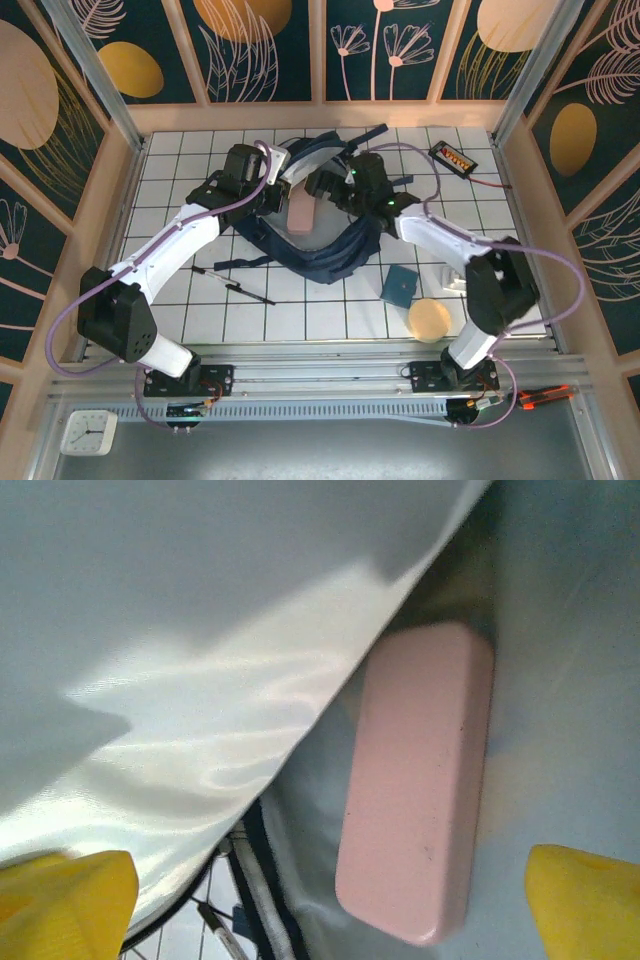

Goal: Pack books, pencil case, and school supplies into a backpack

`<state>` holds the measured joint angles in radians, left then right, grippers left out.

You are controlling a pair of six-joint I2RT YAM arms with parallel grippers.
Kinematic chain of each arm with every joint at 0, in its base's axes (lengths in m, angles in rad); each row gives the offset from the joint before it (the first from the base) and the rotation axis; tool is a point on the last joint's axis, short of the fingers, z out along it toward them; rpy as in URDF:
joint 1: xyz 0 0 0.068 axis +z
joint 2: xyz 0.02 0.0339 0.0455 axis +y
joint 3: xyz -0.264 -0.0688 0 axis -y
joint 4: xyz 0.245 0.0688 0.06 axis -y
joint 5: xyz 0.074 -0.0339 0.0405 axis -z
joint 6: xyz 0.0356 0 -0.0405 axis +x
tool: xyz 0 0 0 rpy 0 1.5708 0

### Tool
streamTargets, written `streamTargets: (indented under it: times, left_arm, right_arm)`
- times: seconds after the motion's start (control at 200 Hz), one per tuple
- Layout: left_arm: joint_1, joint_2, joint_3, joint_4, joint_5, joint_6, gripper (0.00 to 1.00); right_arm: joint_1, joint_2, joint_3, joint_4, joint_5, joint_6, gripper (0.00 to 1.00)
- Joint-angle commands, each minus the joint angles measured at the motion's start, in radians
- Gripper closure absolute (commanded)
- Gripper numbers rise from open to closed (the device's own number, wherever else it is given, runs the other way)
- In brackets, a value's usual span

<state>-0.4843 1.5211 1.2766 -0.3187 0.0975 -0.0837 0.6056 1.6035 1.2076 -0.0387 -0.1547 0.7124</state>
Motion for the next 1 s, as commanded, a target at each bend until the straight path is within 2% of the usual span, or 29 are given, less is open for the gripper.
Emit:
streamTargets:
  times: [0.0, 0.075, 0.255, 0.36, 0.535, 0.691, 0.996]
  left_arm:
    - [-0.01, -0.021, 0.007, 0.161, 0.059, -0.004, 1.0]
    - [-0.009, -0.021, 0.006, 0.161, 0.059, -0.003, 1.0]
    - [-0.01, -0.019, 0.013, 0.156, 0.061, -0.003, 1.0]
    - [-0.01, -0.021, 0.014, 0.153, 0.061, -0.002, 1.0]
    - [-0.01, -0.027, 0.006, 0.151, 0.067, -0.012, 1.0]
    - [-0.01, -0.035, -0.003, 0.15, 0.071, -0.024, 1.0]
    - [-0.01, -0.035, -0.01, 0.148, 0.068, -0.03, 1.0]
  right_arm:
    - [0.004, -0.148, -0.001, -0.24, 0.217, -0.061, 0.01]
    - [-0.02, -0.214, 0.011, -0.431, 0.273, -0.026, 0.01]
    - [-0.099, -0.276, -0.02, -0.912, 0.225, 0.101, 0.01]
    - [-0.096, -0.316, -0.106, -1.018, 0.189, 0.122, 0.01]
    - [-0.101, -0.35, -0.255, -1.002, 0.18, 0.136, 0.01]
    - [-0.139, -0.315, -0.359, -0.903, 0.138, 0.11, 0.01]
    - [-0.164, -0.15, -0.339, -0.758, 0.119, 0.017, 0.01]
